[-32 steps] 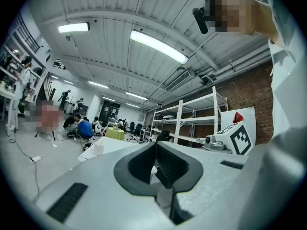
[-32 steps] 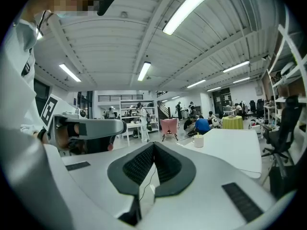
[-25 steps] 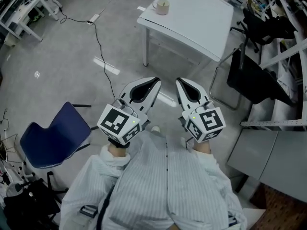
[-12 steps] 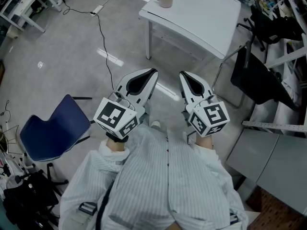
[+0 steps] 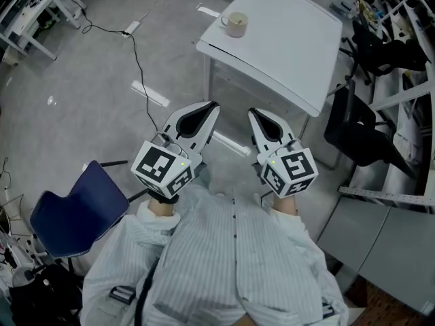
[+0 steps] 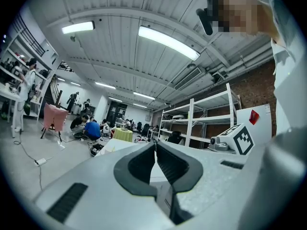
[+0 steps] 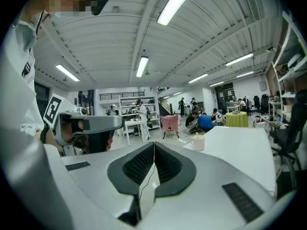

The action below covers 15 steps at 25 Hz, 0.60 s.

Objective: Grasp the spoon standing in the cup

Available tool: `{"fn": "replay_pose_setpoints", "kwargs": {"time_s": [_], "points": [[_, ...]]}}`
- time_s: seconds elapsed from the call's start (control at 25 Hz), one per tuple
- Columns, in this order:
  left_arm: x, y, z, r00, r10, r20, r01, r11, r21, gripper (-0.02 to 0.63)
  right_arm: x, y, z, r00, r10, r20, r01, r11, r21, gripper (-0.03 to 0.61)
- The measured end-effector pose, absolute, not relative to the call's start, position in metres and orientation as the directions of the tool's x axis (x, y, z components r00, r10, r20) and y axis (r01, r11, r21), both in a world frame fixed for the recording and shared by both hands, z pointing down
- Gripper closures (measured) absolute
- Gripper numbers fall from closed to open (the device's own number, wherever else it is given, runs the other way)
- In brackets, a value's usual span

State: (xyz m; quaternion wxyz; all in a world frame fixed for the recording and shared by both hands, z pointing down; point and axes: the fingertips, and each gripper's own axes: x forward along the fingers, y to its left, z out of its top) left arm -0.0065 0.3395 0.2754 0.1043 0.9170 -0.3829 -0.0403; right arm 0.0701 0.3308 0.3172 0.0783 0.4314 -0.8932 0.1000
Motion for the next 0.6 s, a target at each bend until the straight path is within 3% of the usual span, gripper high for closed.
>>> {"fn": "replay_pose_setpoints", "kwargs": {"time_s": [0.6], "points": [[-0.071, 0.198, 0.284, 0.764, -0.645, 0.021, -0.632, -0.741, 0.227, 0.595, 0.020, 0.193, 0.324, -0.529, -0.813, 0.245, -0.849, 0.514, -0.125, 0.569]]}}
